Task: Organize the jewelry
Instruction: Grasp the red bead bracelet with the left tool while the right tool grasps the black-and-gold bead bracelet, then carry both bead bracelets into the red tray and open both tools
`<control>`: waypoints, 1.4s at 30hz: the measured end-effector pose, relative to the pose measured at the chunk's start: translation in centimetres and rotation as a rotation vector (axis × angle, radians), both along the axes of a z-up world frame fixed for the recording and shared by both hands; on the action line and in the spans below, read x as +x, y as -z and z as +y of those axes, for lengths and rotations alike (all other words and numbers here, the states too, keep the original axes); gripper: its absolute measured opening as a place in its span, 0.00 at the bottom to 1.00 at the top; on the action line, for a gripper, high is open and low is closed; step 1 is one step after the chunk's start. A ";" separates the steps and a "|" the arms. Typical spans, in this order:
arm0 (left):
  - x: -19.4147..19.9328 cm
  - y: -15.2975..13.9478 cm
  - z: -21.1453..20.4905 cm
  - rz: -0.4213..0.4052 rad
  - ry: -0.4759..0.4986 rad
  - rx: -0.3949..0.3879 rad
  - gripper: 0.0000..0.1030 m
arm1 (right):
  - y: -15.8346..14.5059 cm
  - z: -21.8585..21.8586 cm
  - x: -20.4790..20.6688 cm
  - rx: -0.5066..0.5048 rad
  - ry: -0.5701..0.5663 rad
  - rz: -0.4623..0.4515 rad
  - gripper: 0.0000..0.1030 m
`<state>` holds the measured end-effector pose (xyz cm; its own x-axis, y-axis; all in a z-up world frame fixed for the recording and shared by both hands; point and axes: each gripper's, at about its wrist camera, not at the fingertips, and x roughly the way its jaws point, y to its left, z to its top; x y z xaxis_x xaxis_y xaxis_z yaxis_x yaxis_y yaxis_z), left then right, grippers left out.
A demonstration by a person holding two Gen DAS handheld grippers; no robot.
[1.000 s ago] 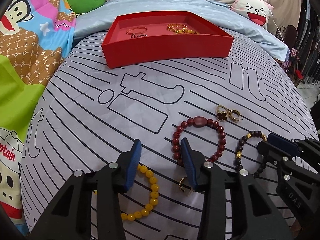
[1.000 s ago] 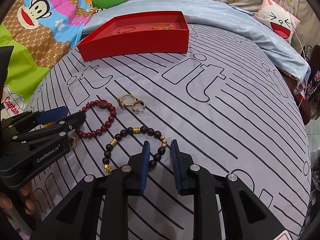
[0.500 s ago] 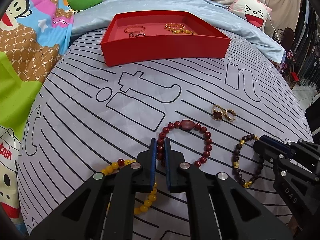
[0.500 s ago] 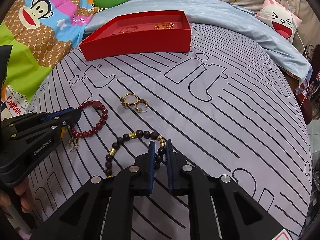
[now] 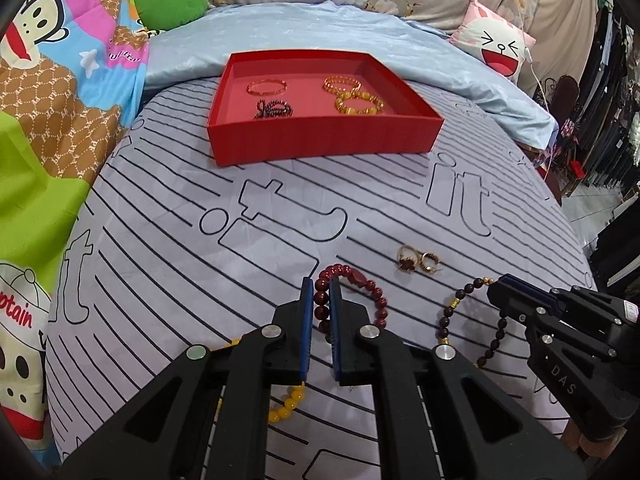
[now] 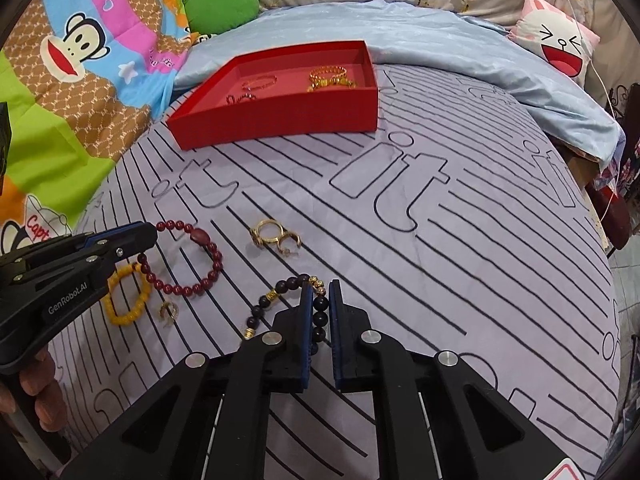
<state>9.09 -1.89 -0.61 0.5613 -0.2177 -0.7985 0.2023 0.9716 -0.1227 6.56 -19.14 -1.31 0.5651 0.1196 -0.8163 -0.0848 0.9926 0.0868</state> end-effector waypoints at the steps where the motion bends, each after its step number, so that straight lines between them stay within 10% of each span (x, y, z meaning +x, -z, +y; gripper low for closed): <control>1: 0.1 -0.3 0.0 -0.003 0.001 -0.004 0.07 | -0.4 0.0 0.1 0.002 0.000 -0.009 0.07; 27: 9.6 -10.4 -0.4 -0.220 0.012 -0.042 0.07 | -9.7 0.5 12.0 0.046 -0.022 -0.221 0.07; 42: 17.5 -4.4 -0.8 -0.112 0.009 -0.110 0.07 | -3.7 1.2 21.3 0.190 -0.011 -0.075 0.07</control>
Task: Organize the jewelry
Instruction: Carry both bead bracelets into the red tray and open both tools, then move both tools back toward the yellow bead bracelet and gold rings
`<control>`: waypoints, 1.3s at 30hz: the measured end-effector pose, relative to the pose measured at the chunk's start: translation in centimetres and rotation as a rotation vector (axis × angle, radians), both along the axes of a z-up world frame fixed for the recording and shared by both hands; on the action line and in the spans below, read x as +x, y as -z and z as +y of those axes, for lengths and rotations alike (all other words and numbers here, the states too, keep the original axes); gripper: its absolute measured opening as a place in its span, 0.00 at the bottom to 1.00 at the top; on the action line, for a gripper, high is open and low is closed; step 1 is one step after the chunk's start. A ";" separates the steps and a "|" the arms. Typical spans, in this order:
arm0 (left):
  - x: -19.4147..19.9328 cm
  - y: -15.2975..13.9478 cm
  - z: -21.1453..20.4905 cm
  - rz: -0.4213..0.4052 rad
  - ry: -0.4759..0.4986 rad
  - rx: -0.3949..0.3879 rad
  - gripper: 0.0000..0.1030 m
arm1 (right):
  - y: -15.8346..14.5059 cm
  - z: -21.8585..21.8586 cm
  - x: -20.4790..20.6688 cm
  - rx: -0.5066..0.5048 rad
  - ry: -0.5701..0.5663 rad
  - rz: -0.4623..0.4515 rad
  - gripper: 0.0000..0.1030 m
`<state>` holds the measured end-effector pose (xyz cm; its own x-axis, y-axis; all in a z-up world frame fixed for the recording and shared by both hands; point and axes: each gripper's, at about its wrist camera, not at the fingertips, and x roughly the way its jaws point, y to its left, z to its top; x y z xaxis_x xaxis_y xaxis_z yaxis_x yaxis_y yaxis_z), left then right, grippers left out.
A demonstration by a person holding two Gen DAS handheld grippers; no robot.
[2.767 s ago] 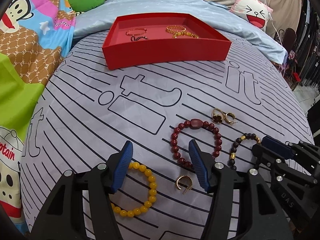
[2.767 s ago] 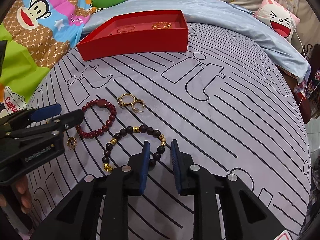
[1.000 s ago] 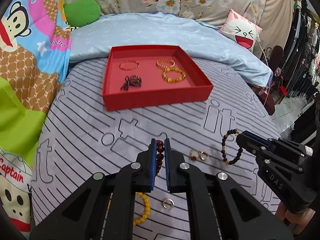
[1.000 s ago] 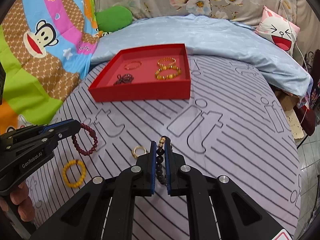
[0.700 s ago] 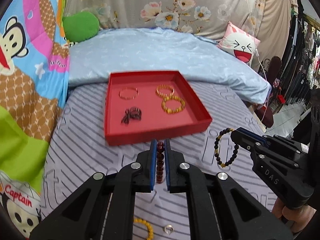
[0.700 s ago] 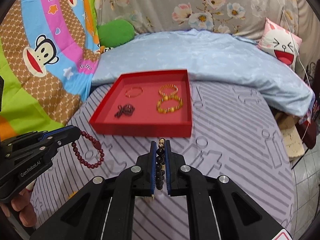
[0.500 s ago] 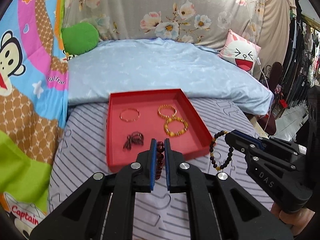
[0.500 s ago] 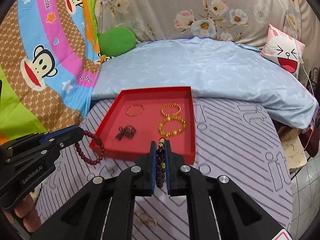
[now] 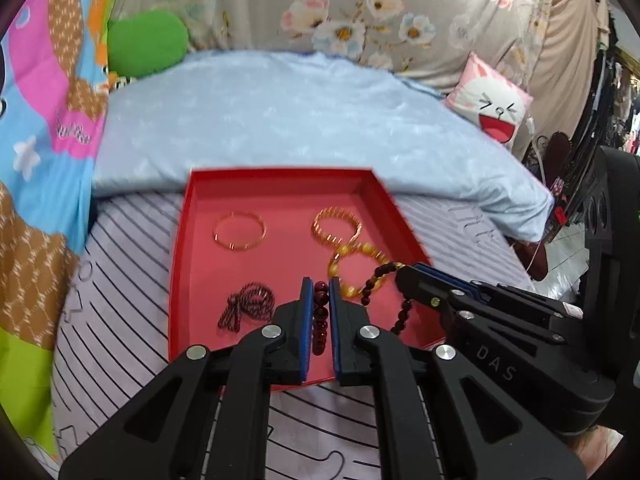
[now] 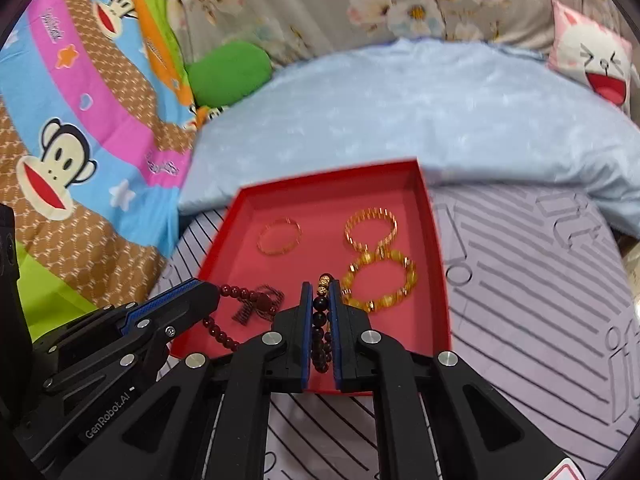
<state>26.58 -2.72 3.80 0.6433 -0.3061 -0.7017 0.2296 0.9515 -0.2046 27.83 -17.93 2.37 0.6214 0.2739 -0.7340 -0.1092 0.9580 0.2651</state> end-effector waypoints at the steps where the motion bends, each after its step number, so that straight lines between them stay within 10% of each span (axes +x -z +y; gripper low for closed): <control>1: 0.2 0.8 0.1 0.012 0.000 0.010 0.07 | 0.8 -0.1 0.2 -0.011 0.005 0.017 0.07; 14: 0.3 5.6 1.8 0.068 -0.064 0.134 0.08 | 3.7 -0.4 -0.3 -0.145 0.029 0.036 0.08; 22: -0.4 4.7 2.2 0.026 -0.098 0.139 0.31 | 2.0 -0.3 -1.5 -0.182 0.056 -0.036 0.36; 39: -4.9 2.6 2.0 -0.006 -0.090 0.160 0.33 | 0.0 -0.7 -7.6 -0.148 0.052 -0.050 0.36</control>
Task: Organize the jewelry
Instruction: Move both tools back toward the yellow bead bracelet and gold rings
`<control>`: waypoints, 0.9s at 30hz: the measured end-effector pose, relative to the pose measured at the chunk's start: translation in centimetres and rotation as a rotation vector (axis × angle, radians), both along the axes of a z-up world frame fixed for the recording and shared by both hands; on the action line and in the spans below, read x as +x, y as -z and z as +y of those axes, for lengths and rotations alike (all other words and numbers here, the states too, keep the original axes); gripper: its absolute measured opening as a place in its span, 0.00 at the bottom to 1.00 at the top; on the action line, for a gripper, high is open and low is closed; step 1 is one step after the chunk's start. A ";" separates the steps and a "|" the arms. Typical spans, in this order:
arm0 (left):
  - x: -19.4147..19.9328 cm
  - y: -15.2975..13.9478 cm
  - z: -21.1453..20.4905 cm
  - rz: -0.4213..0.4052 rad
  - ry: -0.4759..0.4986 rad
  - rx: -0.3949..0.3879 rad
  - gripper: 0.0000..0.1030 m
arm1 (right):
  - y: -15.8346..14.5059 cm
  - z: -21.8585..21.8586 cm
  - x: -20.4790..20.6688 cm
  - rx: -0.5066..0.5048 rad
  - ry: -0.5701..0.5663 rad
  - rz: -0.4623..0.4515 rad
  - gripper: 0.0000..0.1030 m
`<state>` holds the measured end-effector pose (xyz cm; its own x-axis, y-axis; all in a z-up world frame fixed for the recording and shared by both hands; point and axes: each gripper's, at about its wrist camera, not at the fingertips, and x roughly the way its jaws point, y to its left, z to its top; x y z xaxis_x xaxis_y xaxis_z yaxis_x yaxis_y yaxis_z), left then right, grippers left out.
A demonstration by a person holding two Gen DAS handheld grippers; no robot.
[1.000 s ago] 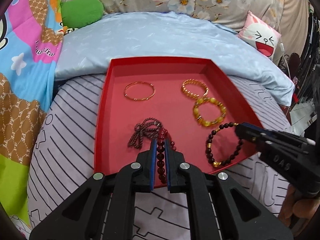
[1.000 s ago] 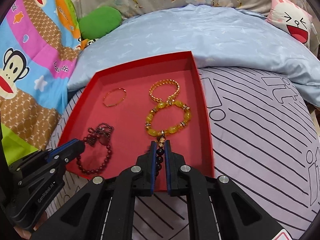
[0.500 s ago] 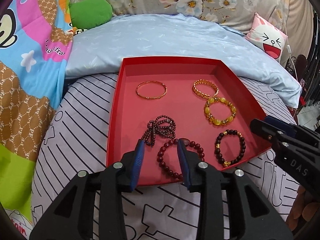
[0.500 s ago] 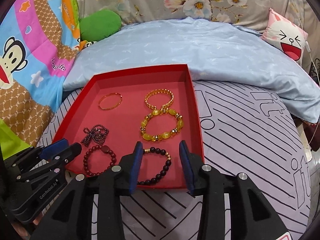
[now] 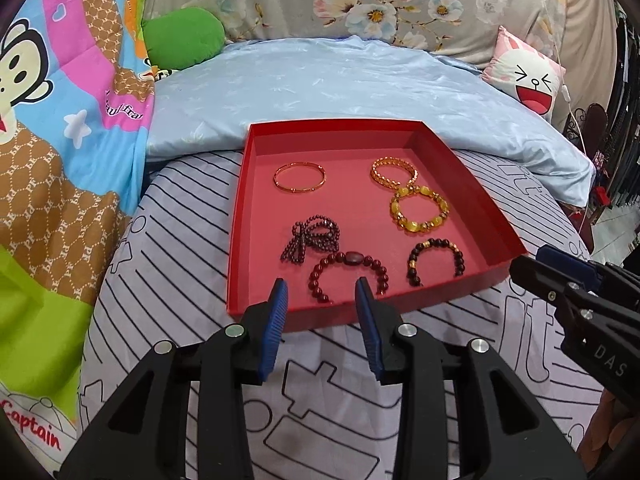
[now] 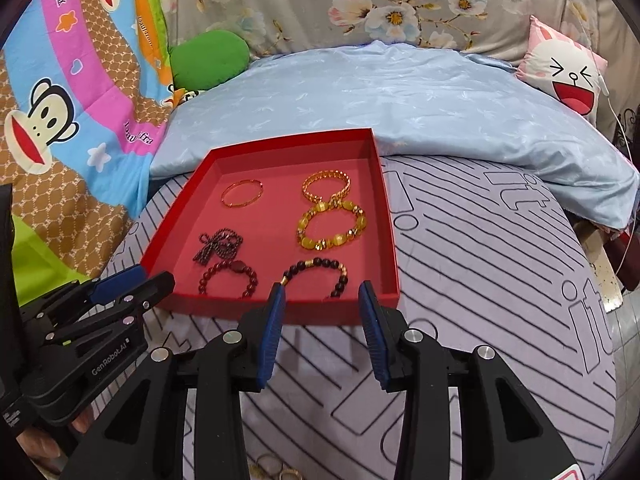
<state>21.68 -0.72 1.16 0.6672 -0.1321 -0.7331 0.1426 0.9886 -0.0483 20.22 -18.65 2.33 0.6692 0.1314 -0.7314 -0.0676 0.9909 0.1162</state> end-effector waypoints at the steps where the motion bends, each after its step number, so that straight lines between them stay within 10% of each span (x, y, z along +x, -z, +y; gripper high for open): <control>1: -0.4 0.0 0.0 0.001 -0.001 0.002 0.34 | 0.0 0.1 -0.4 -0.001 -0.001 0.000 0.36; 27: -10.5 2.6 3.0 0.077 -0.028 0.024 0.42 | 3.2 -0.4 -10.1 -0.012 -0.013 0.091 0.36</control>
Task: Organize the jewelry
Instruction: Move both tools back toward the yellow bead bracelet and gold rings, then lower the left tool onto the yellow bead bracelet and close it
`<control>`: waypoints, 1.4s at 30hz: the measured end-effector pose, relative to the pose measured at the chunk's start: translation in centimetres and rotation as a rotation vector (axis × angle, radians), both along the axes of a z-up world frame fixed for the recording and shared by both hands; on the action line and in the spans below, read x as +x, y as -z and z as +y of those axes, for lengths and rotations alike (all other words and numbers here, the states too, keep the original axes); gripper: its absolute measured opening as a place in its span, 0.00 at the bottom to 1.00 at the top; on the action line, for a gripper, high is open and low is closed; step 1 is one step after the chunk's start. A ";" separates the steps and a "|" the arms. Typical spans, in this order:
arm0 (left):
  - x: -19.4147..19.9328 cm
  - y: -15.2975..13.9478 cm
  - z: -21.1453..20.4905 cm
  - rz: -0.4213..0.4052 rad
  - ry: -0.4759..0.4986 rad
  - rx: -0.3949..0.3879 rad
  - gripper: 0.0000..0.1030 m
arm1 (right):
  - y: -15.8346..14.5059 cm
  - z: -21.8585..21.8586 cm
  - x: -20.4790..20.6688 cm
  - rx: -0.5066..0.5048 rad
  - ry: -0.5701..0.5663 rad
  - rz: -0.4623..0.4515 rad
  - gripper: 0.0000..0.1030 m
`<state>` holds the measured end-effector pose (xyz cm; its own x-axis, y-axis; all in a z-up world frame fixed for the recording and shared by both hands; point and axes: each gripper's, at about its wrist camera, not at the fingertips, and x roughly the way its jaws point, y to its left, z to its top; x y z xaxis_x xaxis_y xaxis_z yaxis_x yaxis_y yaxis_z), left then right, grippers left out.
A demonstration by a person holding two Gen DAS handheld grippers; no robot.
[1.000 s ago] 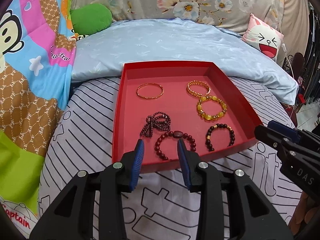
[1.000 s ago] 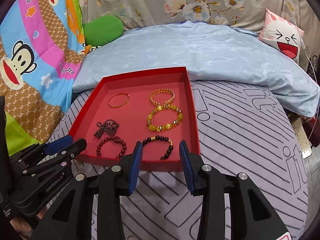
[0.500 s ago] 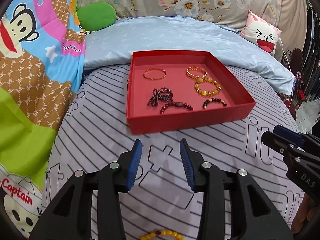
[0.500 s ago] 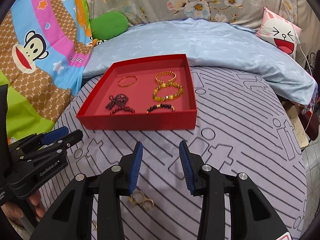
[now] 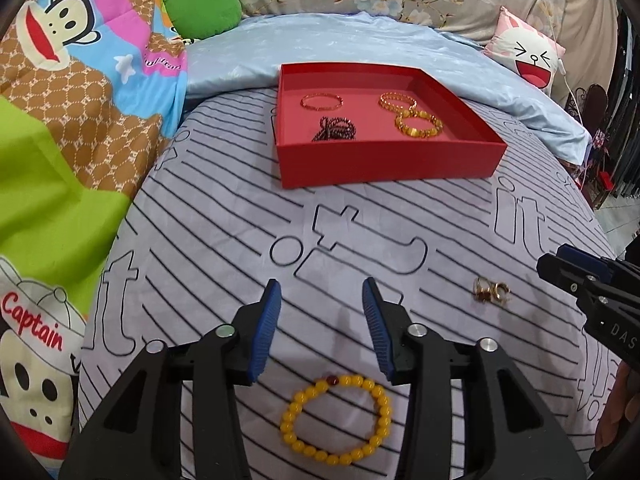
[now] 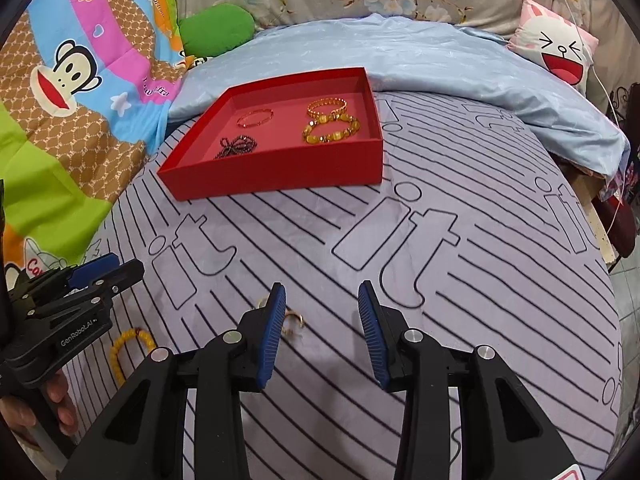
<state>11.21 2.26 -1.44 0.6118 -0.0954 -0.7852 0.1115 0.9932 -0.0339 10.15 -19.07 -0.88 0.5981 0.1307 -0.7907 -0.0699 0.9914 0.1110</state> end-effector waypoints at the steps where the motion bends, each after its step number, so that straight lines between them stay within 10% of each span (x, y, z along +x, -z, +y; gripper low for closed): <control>1: -0.4 0.1 0.2 0.002 -0.002 -0.001 0.43 | 0.2 0.0 -0.3 0.001 0.000 0.006 0.36; 21: -5.5 2.9 2.1 0.077 -0.010 0.005 0.42 | 1.7 0.8 -2.5 0.002 -0.028 0.044 0.36; 31: -5.1 3.2 1.4 0.070 0.005 0.011 0.11 | 1.9 1.3 -2.5 0.006 -0.039 0.051 0.36; 42: -2.2 3.2 0.2 0.063 -0.007 0.020 0.07 | 2.2 2.5 -1.7 0.002 -0.070 0.060 0.36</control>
